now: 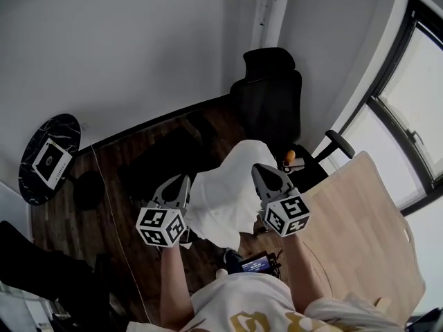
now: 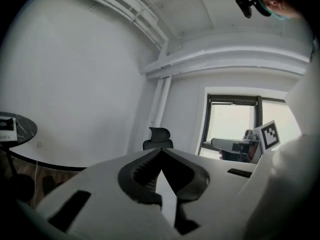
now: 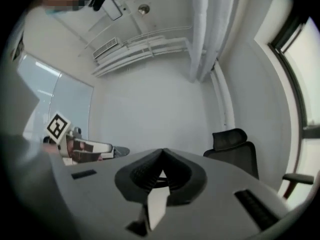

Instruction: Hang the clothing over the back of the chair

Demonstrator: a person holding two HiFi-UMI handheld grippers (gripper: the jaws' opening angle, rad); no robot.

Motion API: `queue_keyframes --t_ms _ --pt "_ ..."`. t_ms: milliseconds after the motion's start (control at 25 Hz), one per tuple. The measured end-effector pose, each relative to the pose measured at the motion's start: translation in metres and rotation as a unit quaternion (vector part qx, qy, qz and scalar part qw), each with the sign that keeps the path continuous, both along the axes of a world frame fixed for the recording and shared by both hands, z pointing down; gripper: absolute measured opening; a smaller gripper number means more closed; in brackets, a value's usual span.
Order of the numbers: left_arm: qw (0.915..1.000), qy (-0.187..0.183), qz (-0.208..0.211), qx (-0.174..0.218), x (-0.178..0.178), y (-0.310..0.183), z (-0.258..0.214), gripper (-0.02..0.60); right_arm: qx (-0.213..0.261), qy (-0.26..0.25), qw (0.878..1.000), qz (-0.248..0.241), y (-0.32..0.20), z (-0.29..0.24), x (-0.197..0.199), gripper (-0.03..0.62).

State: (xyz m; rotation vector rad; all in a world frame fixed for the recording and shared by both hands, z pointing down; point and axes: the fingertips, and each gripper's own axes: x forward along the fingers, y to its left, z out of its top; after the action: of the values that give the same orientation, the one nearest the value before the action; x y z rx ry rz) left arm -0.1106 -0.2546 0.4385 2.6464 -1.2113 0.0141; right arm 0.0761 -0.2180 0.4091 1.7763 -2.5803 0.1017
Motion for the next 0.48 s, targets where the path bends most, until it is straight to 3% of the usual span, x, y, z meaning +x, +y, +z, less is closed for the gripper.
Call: queue_keyframes --t_ms 80,200,480 --pt "0.9999 0.014 0.007 -0.001 0.003 0.012 -0.004 0.02 0.005 0.028 1.0 -0.002 0.01 0.0 -0.008 0.012" --pt "0.9997 0.021 0.011 0.008 0.004 0.028 -0.003 0.02 0.001 0.028 1.0 -0.001 0.023 0.002 -0.014 0.012" --pt "0.9985 -0.027 0.031 0.036 0.018 0.047 -0.003 0.02 -0.001 0.032 0.999 0.019 0.042 0.002 -0.007 0.011"
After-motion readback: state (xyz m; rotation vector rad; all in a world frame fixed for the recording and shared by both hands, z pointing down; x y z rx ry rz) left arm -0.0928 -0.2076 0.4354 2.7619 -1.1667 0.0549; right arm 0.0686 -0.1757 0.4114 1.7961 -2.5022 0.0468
